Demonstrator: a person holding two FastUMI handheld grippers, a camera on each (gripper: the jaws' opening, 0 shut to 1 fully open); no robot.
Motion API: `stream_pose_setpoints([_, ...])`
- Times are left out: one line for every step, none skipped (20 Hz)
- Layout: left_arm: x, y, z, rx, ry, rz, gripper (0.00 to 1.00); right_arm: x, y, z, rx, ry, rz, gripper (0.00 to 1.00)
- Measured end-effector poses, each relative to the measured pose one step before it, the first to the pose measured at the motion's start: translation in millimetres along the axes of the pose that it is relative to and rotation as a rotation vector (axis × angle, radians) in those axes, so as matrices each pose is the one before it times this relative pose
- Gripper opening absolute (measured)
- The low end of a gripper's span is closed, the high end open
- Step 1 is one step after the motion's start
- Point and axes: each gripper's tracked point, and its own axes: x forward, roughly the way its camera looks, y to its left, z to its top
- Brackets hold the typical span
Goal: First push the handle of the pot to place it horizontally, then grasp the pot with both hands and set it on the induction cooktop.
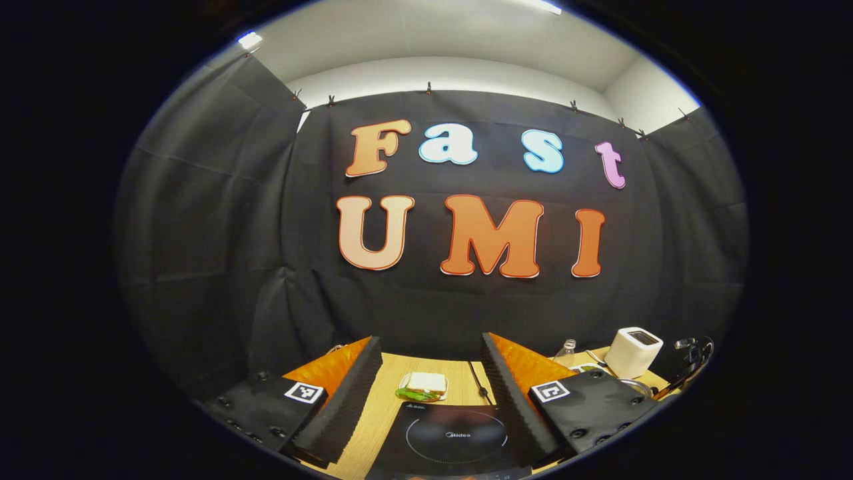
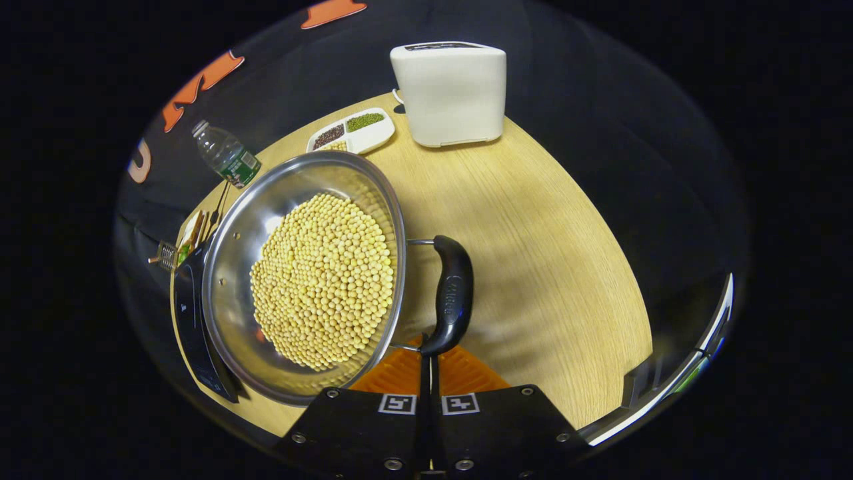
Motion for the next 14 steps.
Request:
stream_pose_setpoints([0.89, -1.38, -2.05, 0.005, 0.0037, -0.0016, 0.97, 1.13, -1.07, 5.13, 0.01177, -0.00353, 0.00251, 0.0])
stream_pose_setpoints([-1.28, -1.78, -3.07, 0.00609, 0.00519, -0.00301, 0.97, 0.58, -0.81, 4.22, 0.01873, -0.00506, 0.00719, 0.0])
stream_pose_setpoints([-0.39, -2.37, -2.98, 0.00625, 0.00468, -0.00265, 0.97, 0.77, 1.54, 5.14, 0.02074, -0.00541, 0.00904, 0.0])
stream_pose_setpoints([0.31, -1.66, -1.81, 0.00539, 0.00567, -0.0019, 0.97, -1.32, -0.82, 3.65, 0.01633, -0.00176, 0.0079, 0.0])
stream_pose_setpoints([1.11, -2.83, -2.95, 0.00588, 0.00885, -0.00214, 0.97, 1.65, 0.15, 5.78, 0.01121, -0.00296, 0.00268, 0.0])
stream_pose_setpoints([1.79, -2.81, -4.07, 0.0038, 0.0106, -0.00377, 0.97, 1.58, 1.22, 4.48, 0.00803, -0.00269, -0.00102, 0.0])
stream_pose_setpoints([0.88, -3.73, -3.75, 0.00285, 0.01132, -0.0062, 0.97, 3.43, 1.24, 5.79, 0.00253, -0.00575, -0.00284, 0.0])
stream_pose_setpoints([-0.13, -3.72, -3.88, 0.0021, 0.01105, -0.00661, 0.99, 2.26, 0.62, 4.96, -0.0018, -0.00523, -0.00429, 0.0])
stream_pose_setpoints([0.86, -4.41, -3.21, 0.00469, 0.0097, -0.00771, 0.96, -1.36, -1.83, 4.26, -0.00365, -0.00551, -0.0051, 0.0])
stream_pose_setpoints([0.19, -2.67, -3.39, 0.00542, 0.0085, -0.0049, 0.98, 1.42, 1.52, 5.21, -0.00456, -0.00292, -0.00421, 0.0])
stream_pose_setpoints([0.28, -3.17, -2.92, 0.00605, 0.00982, -0.00309, 0.98, 2.57, 1.63, 5.51, -0.00431, -0.00238, -0.00606, 0.0])
stream_pose_setpoints([2.09, -2.73, -3.99, 0.00564, 0.0082, -0.00308, 0.98, 2.88, 1.72, 5.1, -0.00351, -0.0031, -0.00487, 0.0])
stream_pose_setpoints([0.42, -2.36, -2.61, 0.00352, 0.00977, -0.00194, 0.98, 2.41, 0.69, 5.44, -0.00182, -0.00398, -0.00366, 0.0])
stream_pose_setpoints([1.26, -2.37, -4.28, 0.00189, 0.01032, -0.00396, 0.99, 1.76, 0.8, 3.89, 0.00162, -0.00233, -0.00171, 0.0])
